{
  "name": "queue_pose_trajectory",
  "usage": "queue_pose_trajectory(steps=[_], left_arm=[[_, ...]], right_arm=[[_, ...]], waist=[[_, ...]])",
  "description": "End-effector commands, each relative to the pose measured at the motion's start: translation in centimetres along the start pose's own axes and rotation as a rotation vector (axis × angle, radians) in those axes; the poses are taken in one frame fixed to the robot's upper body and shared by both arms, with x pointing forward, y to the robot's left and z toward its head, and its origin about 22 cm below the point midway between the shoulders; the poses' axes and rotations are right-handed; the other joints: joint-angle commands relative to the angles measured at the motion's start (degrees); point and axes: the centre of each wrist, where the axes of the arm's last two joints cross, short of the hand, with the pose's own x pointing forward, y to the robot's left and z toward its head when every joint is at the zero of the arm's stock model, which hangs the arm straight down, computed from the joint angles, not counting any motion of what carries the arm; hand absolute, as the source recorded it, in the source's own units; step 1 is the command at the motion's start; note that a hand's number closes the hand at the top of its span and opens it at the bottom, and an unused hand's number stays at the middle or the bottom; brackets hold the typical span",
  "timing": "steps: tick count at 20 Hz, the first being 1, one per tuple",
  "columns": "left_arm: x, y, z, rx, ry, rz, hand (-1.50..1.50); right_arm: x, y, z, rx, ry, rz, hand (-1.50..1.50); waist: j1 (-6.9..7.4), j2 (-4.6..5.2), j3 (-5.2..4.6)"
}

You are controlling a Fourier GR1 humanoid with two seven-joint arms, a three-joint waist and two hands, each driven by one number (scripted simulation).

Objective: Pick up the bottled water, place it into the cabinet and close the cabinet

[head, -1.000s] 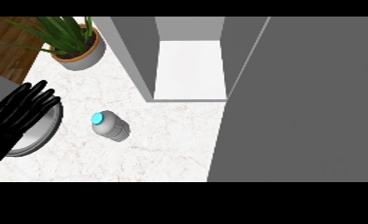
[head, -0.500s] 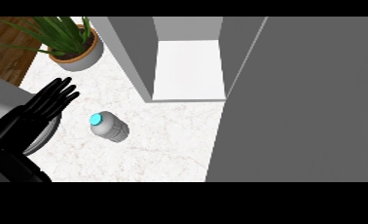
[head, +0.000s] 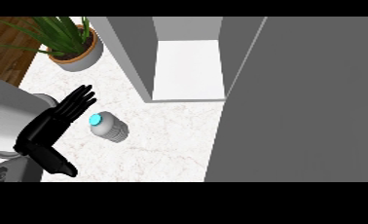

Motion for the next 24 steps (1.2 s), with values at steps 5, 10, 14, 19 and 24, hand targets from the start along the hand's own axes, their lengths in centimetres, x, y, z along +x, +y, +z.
queue_pose_trajectory(steps=[5, 10, 14, 19, 24], left_arm=[[-4.7, 0.9, -1.5, -0.021, 0.049, 0.017, -1.50], [-7.6, -1.2, -2.3, 0.021, 0.027, 0.043, -1.50], [-8.9, -1.0, -2.2, 0.025, 0.014, 0.036, -1.50], [-9.9, -0.7, -1.7, 0.025, -0.007, 0.052, -1.50], [-10.6, -1.7, -2.9, 0.066, -0.042, 0.075, -1.50]], right_arm=[[0.8, 1.0, 0.6, -0.017, -0.056, 0.065, -1.50], [3.2, -0.2, 1.3, -0.040, -0.076, 0.073, -1.50], [1.8, -0.3, 1.1, -0.037, -0.074, 0.071, -1.50], [1.3, -0.2, 0.5, -0.031, -0.061, 0.079, -1.50], [2.1, -0.4, 0.5, -0.051, -0.069, 0.063, -1.50]], waist=[[-0.30, 0.10, -0.03], [-0.81, 0.09, -0.12], [-0.71, 0.21, -0.05], [-0.79, 0.31, -0.10], [-1.06, 0.40, -0.15]])
